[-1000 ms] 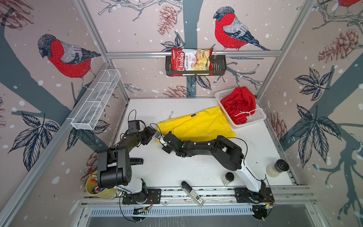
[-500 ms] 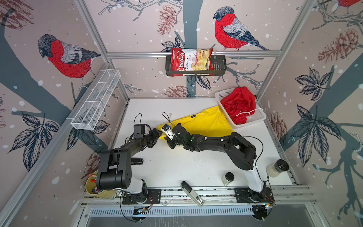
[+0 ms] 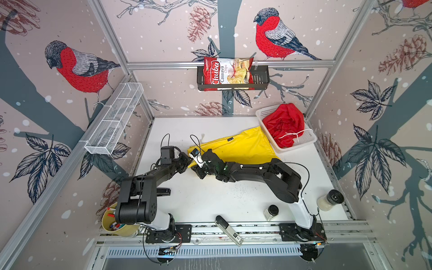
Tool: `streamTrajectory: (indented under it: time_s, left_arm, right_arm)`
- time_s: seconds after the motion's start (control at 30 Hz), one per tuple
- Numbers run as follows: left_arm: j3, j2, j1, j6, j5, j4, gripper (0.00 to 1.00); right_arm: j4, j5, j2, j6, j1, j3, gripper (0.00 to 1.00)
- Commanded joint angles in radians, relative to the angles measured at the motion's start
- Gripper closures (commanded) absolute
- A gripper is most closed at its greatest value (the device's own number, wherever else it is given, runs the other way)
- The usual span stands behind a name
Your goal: Fold and stack the shorts
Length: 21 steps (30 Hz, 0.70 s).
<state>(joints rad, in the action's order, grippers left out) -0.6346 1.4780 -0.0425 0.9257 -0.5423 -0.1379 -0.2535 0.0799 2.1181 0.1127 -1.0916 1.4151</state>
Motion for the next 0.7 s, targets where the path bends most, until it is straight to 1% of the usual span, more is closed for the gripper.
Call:
streamTrajectory:
  time_s: [0.0,0.1,0.2,0.27,0.33,0.43,0.5,0.53,0.6,0.67]
  left_arm:
    - [-0.045,-0.049,-0.029,-0.12,0.051,0.169,1.0]
    - [-0.094,-0.115,-0.076,-0.204,0.139,0.335,1.0]
    - [-0.133,-0.193,-0.11,-0.262,0.238,0.452,1.0]
    - [-0.149,-0.235,-0.112,-0.28,0.281,0.496,1.0]
    - [-0.166,-0.264,-0.112,-0.293,0.296,0.524,1.0]
    - [-0.197,-0.283,-0.112,-0.3,0.306,0.563,1.0]
    - [-0.226,-0.29,-0.113,-0.305,0.306,0.588,1.0]
    - [-0.248,-0.29,-0.112,-0.313,0.306,0.603,1.0]
    - [-0.296,-0.289,-0.112,-0.334,0.308,0.631,1.0]
    - [-0.355,-0.283,-0.112,-0.362,0.299,0.662,1.0]
  right_arm:
    - [-0.034,0.058,-0.081,0.104,0.049,-0.053,0.4]
    - [-0.075,0.074,-0.169,0.169,0.113,-0.163,0.33]
    - [-0.076,0.051,-0.217,0.204,0.156,-0.246,0.32]
    - [-0.063,0.016,-0.223,0.233,0.169,-0.275,0.33]
    - [-0.04,-0.003,-0.203,0.256,0.169,-0.273,0.39]
    - [-0.021,-0.011,-0.136,0.284,0.144,-0.234,0.53]
    - [0.002,-0.007,-0.07,0.306,0.121,-0.186,0.66]
    - [0.011,-0.003,-0.039,0.323,0.105,-0.163,0.71]
    - [0.013,0.029,0.01,0.351,0.077,-0.127,0.74]
    - [0.015,0.071,0.049,0.368,0.042,-0.082,0.74]
